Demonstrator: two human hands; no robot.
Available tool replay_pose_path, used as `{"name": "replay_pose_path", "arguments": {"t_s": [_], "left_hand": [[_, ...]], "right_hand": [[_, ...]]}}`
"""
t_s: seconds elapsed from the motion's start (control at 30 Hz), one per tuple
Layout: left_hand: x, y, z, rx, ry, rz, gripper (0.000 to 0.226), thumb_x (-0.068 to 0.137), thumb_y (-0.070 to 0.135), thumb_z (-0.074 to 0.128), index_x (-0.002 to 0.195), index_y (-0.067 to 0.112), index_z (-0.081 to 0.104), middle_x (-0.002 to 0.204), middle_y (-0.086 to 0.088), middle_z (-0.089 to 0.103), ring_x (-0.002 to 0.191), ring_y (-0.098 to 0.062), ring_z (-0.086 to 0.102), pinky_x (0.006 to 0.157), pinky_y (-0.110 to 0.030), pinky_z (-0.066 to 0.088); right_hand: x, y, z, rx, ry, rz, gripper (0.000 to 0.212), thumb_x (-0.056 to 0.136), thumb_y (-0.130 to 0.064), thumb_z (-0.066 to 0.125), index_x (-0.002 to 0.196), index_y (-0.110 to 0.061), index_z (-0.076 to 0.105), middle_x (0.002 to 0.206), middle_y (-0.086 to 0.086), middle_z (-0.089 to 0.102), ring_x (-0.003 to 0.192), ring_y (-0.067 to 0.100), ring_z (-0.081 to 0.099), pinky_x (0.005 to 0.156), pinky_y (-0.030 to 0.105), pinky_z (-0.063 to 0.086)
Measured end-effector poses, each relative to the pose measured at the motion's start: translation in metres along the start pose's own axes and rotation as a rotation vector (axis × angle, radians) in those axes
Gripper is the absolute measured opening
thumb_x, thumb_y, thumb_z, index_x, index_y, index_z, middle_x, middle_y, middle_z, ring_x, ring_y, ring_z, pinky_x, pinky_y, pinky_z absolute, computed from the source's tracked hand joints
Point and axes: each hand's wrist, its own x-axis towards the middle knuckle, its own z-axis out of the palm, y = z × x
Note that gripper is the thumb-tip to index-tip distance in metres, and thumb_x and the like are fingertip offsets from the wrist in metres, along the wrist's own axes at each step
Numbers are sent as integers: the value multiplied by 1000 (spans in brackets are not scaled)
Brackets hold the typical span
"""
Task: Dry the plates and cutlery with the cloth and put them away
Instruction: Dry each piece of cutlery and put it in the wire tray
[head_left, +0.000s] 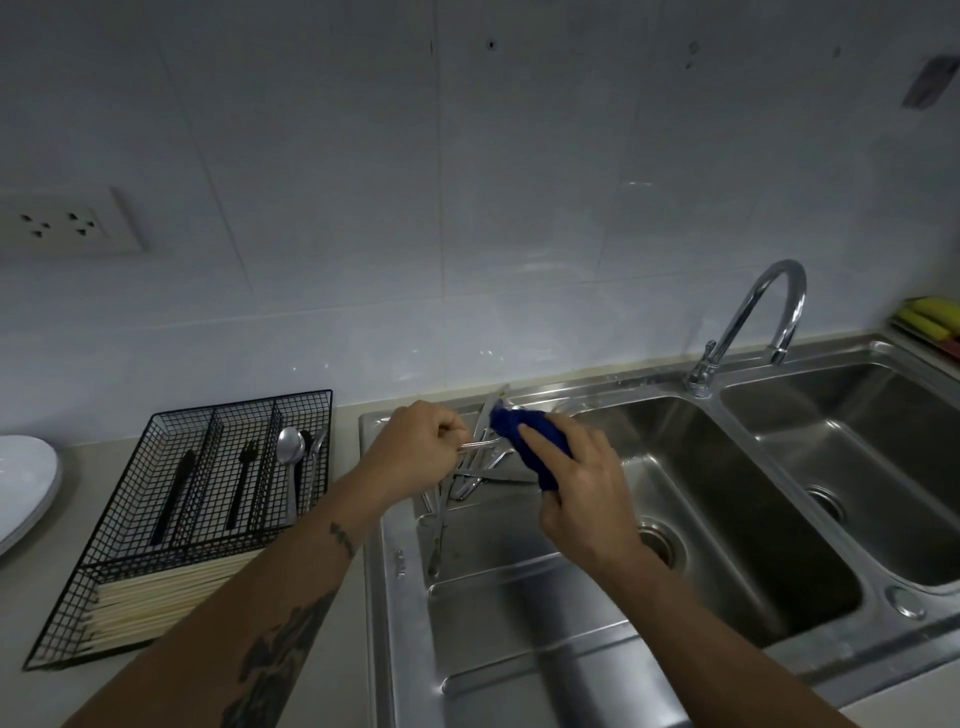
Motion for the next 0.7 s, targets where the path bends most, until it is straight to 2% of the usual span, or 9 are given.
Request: {"name": "replay_pose_path", "arguments": {"t_s": [0.07,0.13,0.23,0.3,0.37,0.43,0.5,0.57,0.7], "left_hand": [[-1,2,4,-47,6,-28,20,97,19,57,85,18,72,75,2,68,69,-11,59,58,-6,32],[-2,4,7,-104,8,-34,18,96,19,58,86,17,72,76,-2,70,74,-14,63,61,-4,33],[-6,2,10,-181,-8,-21,11,91,15,64,83,19,71,69,4,67,65,-6,63,63,-17,48],[-7,0,11,-175,3,-7,10,88,15,69,80,21,69,61,12,62,54,3,57,58,-14,46],[-7,-3,10,-151,10,4,9,86,15,71,81,21,69,60,13,62,56,1,57,60,-17,46],[-7,-9,8,-151,21,19,8,85,14,71,81,20,70,60,12,61,57,-4,56,61,-22,49],[-8,-17,6,-160,36,26,11,85,12,72,78,21,71,65,5,63,59,-6,55,61,-19,47],[-11,-30,3,-126,74,37,15,84,13,73,75,25,69,70,7,64,61,-2,55,58,-11,42],[-19,-75,-7,-195,282,-82,18,86,13,70,73,26,68,75,11,67,66,-2,59,61,-17,45]], "right_hand": [[1,-6,-3,-23,2,-75,67,68,-5,69,132,-18,59,135,10,53,115,29,48,96,39,44],[7,-3,-4,-11,8,-50,67,67,-4,69,132,-19,59,134,10,54,114,29,48,96,39,45],[12,1,-1,7,-2,35,73,63,-1,69,132,-20,59,132,6,55,112,27,48,94,41,47],[15,-2,0,22,-8,102,73,64,-1,69,134,-20,56,130,5,55,112,26,47,95,41,48],[16,-6,-1,36,-11,153,74,66,-2,70,135,-20,54,130,5,54,112,26,46,95,41,48],[15,-10,-2,30,-21,109,73,65,-1,71,134,-19,56,130,5,54,111,27,47,94,40,49],[16,-13,-3,47,-34,61,71,64,0,72,132,-19,59,129,5,55,111,27,48,94,36,47],[19,-15,0,98,-38,103,68,68,1,70,133,-19,58,131,4,54,113,27,48,96,32,45],[28,-20,12,227,-90,168,68,70,5,63,134,-18,57,129,1,52,115,25,50,97,41,49]]}}
